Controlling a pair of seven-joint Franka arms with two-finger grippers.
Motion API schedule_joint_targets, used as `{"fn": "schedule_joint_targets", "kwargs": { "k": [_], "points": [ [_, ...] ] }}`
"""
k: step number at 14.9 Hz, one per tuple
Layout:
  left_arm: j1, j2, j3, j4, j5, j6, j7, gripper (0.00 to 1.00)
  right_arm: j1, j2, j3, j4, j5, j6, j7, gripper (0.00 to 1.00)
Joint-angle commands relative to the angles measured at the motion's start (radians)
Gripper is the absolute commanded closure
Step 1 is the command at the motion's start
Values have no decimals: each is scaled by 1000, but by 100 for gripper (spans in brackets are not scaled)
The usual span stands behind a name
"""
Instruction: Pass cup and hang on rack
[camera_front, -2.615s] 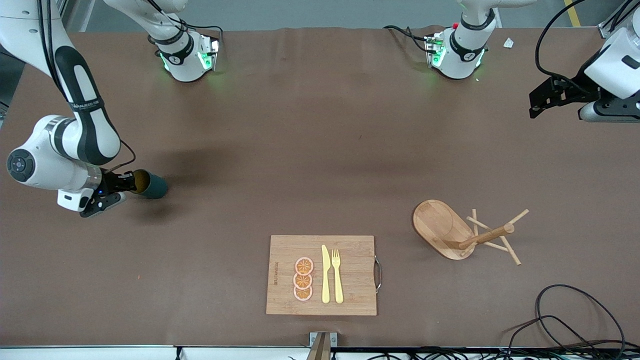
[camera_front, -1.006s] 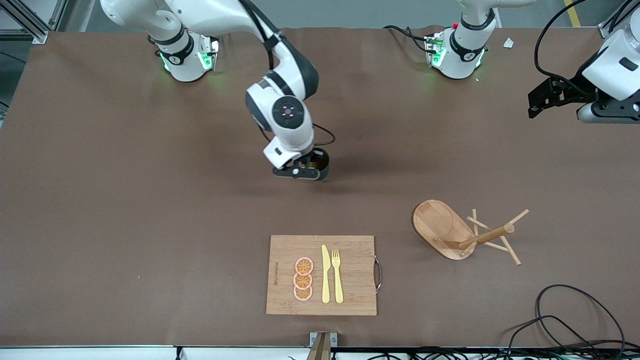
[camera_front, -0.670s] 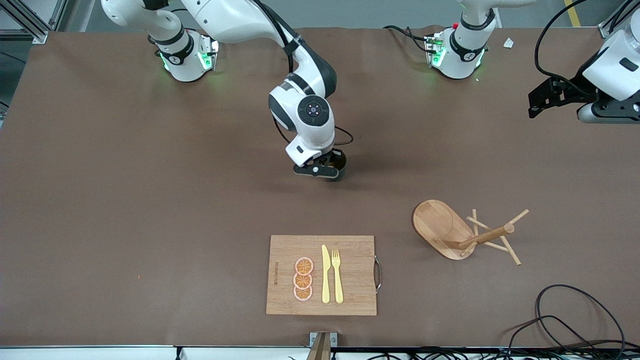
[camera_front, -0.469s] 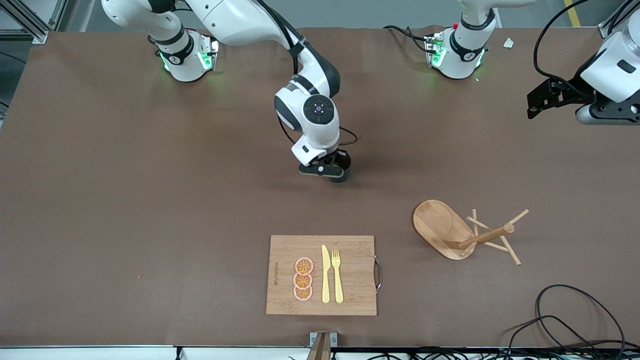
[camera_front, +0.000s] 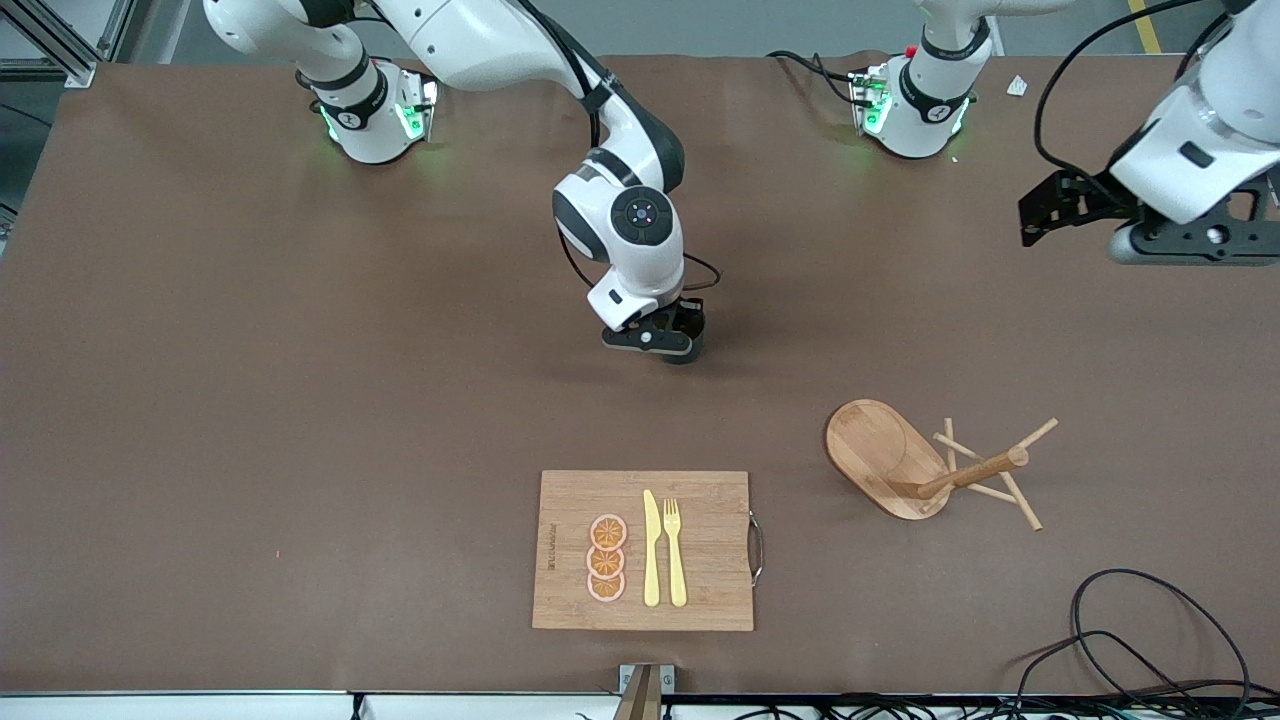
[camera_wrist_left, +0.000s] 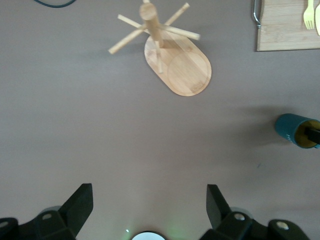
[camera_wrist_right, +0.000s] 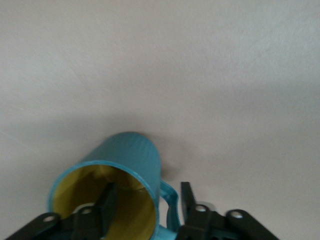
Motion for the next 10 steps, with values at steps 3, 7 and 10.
{"fn": "schedule_joint_targets", "kwargs": {
  "k": [3, 7, 10],
  "points": [
    [-3, 75, -60, 81, 3, -5, -111, 0, -95, -194, -2, 15, 19, -219, -1, 0],
    [-3, 112, -121, 97, 3, -4, -220, 0, -242, -287, -5, 15, 9, -399, -143, 0],
    [-4, 164, -207, 108, 5, 13, -391, 0, -389, -320, -5, 15, 3, -486, -182, 0]
  ]
}}
